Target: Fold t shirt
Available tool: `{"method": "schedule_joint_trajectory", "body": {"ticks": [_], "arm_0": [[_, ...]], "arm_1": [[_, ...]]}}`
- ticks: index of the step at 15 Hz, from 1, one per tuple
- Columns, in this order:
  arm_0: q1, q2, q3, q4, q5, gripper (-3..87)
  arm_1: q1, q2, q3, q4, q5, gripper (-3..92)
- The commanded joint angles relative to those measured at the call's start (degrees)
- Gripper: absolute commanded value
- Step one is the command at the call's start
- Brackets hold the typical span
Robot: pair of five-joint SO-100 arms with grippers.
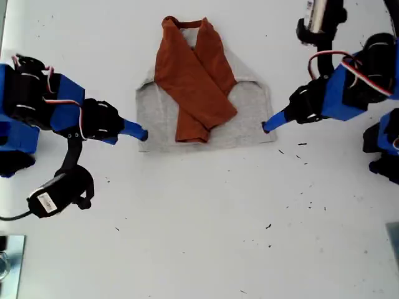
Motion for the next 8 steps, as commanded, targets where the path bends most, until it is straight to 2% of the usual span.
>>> {"method": "schedule_joint_trajectory", "body": {"ticks": [1, 5, 8], "arm_0": [[-0.6, -6.9, -3.2, -5.3, 2.2, 25.4], [-5.1, -21.1, -4.1, -12.7, 5.4, 25.1], [-8.8, -31.6, -7.6, -15.0, 9.8, 15.9]], "arm_1": [[-0.7, -5.4, -3.0, -4.9, 0.1, 30.9], [0.4, -22.6, -1.9, -18.2, -1.8, 29.9], [0.6, -35.3, -1.5, -25.3, -0.8, 26.8]]}}
